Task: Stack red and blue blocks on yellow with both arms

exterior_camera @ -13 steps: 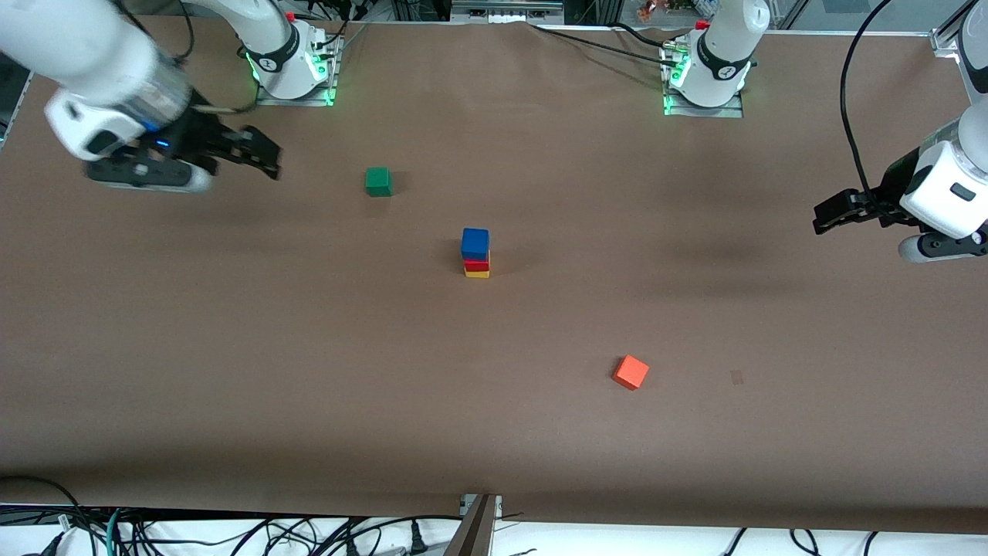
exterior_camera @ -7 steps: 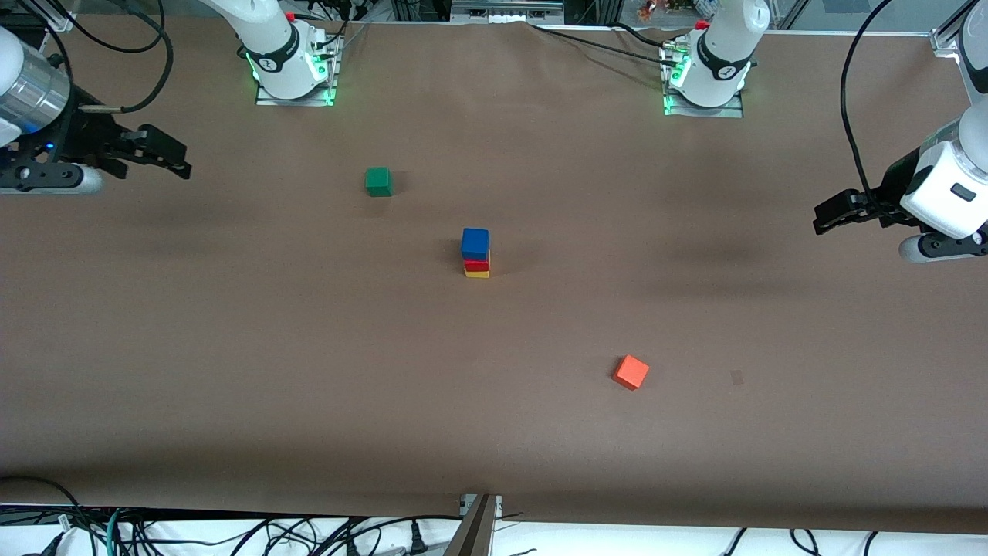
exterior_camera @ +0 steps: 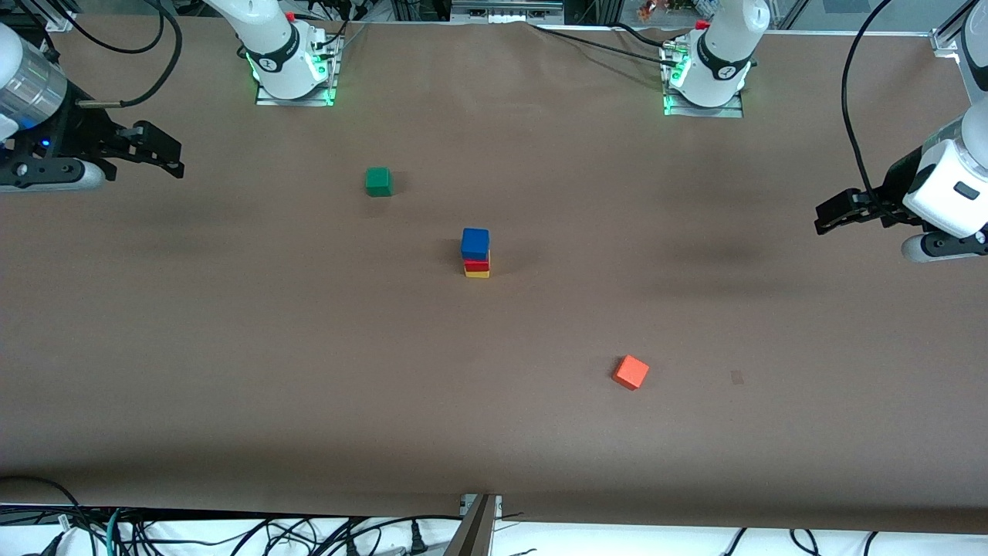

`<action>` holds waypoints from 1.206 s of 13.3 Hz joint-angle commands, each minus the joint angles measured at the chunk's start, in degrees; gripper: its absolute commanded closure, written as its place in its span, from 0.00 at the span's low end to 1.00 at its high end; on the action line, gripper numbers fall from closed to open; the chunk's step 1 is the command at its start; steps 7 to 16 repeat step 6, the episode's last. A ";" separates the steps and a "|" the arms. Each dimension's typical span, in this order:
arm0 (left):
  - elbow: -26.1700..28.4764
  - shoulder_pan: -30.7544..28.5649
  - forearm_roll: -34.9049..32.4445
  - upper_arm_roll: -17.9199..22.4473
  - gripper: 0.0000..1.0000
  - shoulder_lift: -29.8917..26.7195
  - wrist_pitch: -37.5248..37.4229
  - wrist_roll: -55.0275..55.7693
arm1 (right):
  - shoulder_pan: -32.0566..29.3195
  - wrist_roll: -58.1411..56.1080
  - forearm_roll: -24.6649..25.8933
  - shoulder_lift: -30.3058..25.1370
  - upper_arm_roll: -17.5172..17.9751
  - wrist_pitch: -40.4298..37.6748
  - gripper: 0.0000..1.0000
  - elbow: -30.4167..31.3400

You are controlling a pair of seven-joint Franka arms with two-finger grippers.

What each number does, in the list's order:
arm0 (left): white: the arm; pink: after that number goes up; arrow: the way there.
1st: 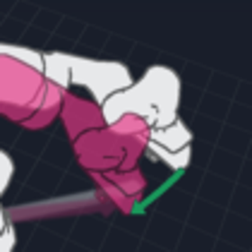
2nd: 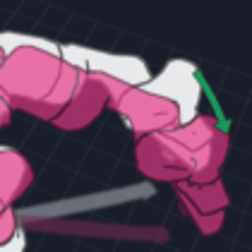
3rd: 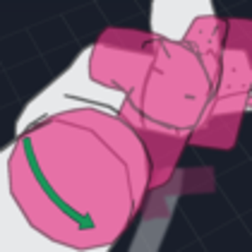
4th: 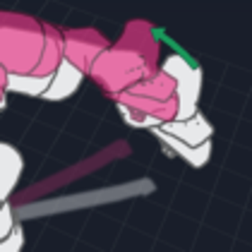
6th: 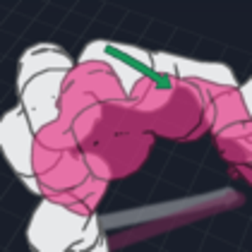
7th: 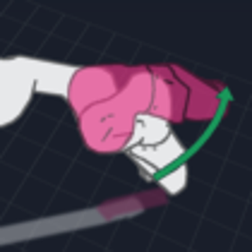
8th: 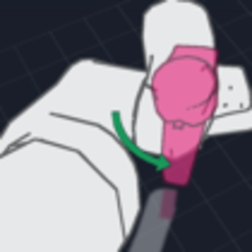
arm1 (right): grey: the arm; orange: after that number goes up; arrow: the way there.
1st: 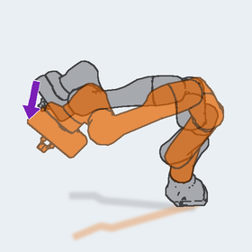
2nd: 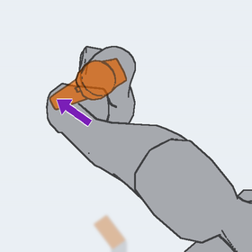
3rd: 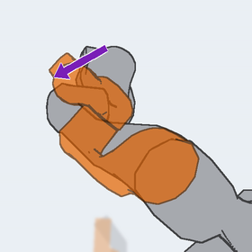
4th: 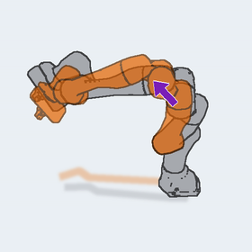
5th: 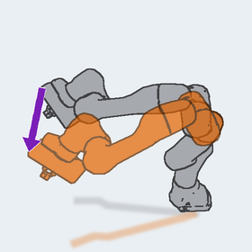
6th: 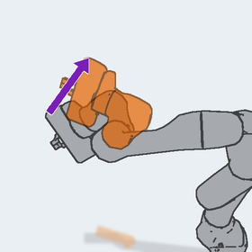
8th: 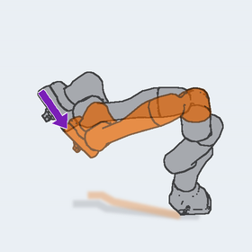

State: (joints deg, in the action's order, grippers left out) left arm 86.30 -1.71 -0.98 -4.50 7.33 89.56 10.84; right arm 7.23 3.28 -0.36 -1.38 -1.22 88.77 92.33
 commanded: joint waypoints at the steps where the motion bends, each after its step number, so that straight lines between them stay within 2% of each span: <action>1: -2.10 -0.40 1.42 -0.16 0.00 1.11 -0.70 -1.18 | -1.69 -1.78 0.54 1.02 1.13 -0.09 0.00 -1.54; 16: -2.10 -0.40 1.42 -0.24 0.00 1.11 -0.70 -1.18 | -2.83 -3.80 0.63 1.90 0.61 0.00 0.00 -3.12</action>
